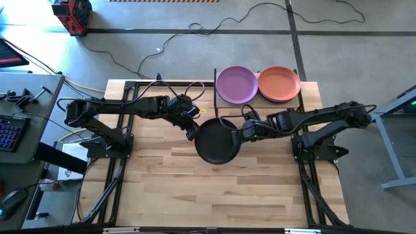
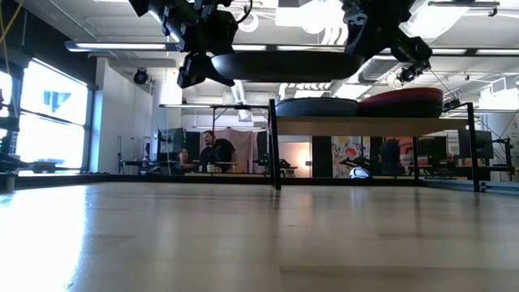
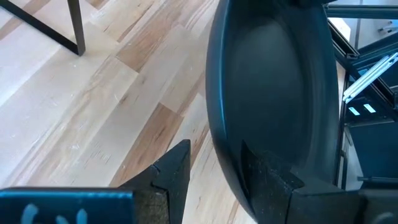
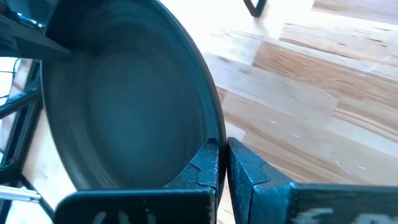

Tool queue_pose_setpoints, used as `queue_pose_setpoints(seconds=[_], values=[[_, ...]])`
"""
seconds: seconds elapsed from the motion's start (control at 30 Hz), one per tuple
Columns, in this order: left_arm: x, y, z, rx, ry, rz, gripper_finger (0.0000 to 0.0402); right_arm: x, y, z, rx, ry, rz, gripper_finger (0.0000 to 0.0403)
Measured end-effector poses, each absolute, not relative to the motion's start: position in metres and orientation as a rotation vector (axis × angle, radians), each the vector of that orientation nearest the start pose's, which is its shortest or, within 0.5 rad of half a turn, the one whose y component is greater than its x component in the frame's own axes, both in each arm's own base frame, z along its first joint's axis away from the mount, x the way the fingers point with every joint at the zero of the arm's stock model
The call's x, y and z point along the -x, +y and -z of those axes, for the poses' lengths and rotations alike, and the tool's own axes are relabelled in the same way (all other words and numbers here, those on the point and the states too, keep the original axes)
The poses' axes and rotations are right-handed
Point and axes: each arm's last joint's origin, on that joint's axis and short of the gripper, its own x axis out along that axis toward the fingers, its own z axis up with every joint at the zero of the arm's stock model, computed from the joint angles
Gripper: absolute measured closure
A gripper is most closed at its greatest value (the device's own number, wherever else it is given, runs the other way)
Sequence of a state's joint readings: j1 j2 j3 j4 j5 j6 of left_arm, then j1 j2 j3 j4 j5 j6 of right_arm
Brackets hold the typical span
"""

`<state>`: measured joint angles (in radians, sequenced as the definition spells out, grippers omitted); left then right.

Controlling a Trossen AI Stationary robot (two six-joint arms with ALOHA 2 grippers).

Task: Place and stack plates onto a shelf
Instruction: Stack the black plate on top of the purple plate on the shelf

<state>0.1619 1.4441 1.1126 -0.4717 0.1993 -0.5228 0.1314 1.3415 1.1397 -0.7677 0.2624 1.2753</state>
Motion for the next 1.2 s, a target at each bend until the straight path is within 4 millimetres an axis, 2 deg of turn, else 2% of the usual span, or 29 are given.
queue_pose_setpoints(seconds=[0.33,0.77,1.07,1.2], values=[[-0.3015,0.0434,-0.2732,0.611,0.787,-0.164,0.0282,-0.265,0.0274,-0.2915,-0.99,0.72,0.694,0.0403],[-0.3013,0.0456,-0.2729,0.515,0.783,-0.179,0.0389,-0.2669,0.0285,-0.2927,-1.006,0.715,0.665,0.0402],[-0.3012,0.0464,-0.2726,0.462,0.784,-0.187,0.0395,-0.2684,0.0291,-0.2937,-1.024,0.709,0.644,0.0402],[-0.3012,0.0466,-0.2726,0.439,0.785,-0.176,0.0395,-0.2688,0.0292,-0.294,-1.026,0.706,0.64,0.0385]])
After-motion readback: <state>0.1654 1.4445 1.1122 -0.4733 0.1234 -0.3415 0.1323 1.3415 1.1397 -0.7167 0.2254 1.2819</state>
